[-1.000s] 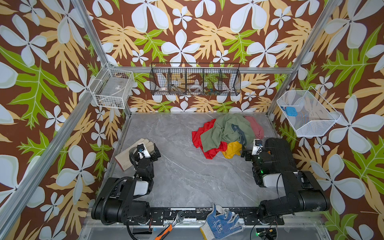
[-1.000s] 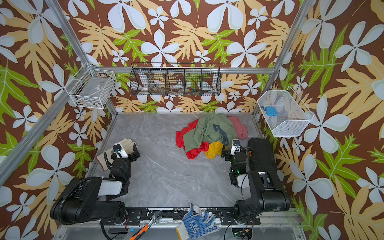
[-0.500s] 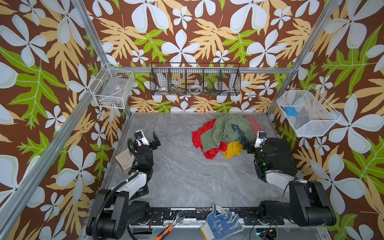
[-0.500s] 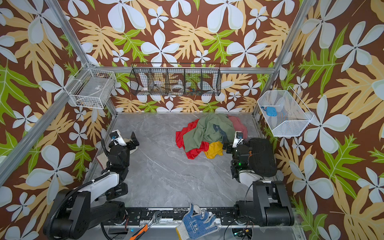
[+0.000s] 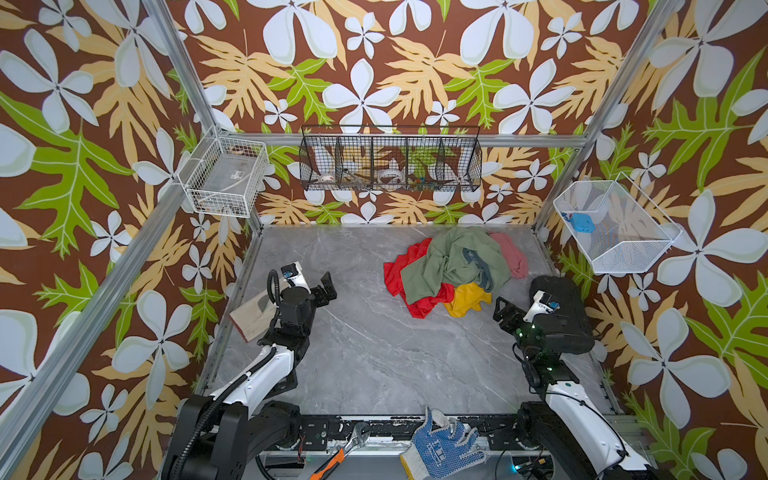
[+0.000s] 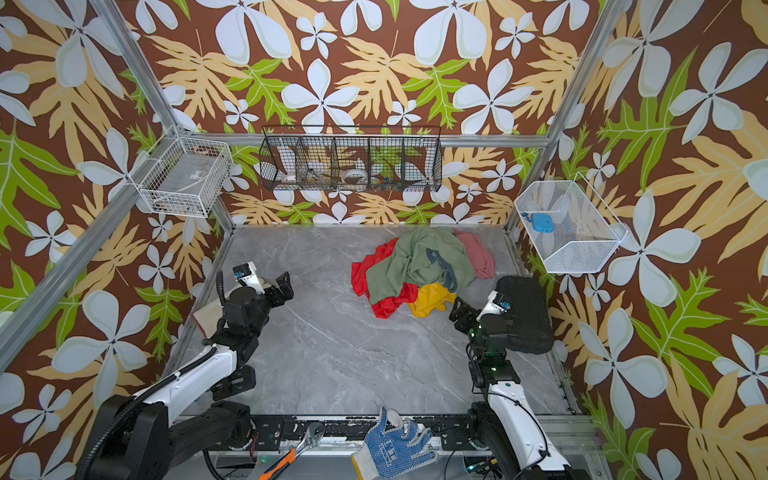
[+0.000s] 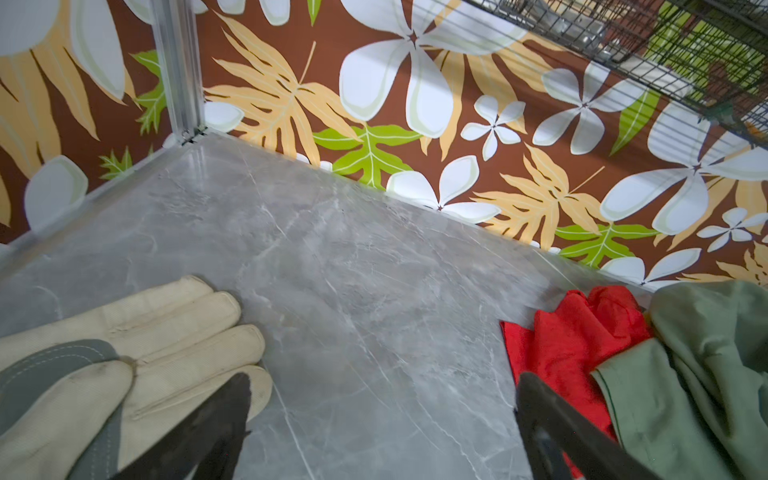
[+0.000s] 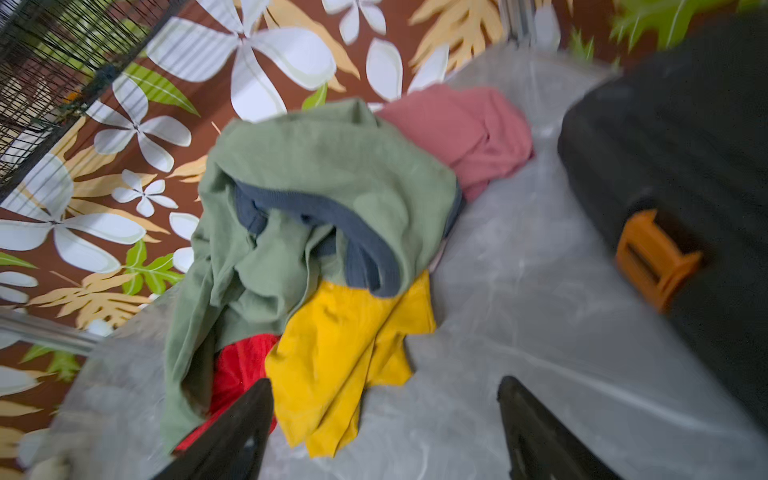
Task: Pick out a specific cloth from the pile
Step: 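Move the right gripper to the yellow cloth while the left gripper advances toward the pile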
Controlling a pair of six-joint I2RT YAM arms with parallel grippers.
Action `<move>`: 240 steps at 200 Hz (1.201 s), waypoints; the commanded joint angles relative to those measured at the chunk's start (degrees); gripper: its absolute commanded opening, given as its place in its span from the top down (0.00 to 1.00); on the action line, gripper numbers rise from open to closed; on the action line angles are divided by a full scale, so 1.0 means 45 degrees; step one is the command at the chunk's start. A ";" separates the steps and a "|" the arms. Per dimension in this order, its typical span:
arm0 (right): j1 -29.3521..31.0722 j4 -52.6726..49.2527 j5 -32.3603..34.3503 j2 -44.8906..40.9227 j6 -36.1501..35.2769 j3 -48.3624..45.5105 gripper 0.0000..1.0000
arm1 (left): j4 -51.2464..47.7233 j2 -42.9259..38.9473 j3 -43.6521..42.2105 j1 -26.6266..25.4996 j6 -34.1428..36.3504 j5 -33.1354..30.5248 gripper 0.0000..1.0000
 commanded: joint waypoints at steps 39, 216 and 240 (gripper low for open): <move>0.0746 0.0239 -0.2292 0.1587 0.3194 0.0415 0.18 | 0.0680 0.0855 0.0180 -0.0616 -0.0330 0.0827 0.00; 0.2521 0.1855 -0.1800 0.9321 0.4649 0.3385 0.31 | 0.0013 0.1234 0.0440 -0.1333 -0.0549 0.0347 0.00; 0.2522 0.2501 -0.1291 0.9678 0.5150 0.3309 0.31 | 0.0013 0.1397 0.0632 -0.1369 -0.0603 0.0356 0.00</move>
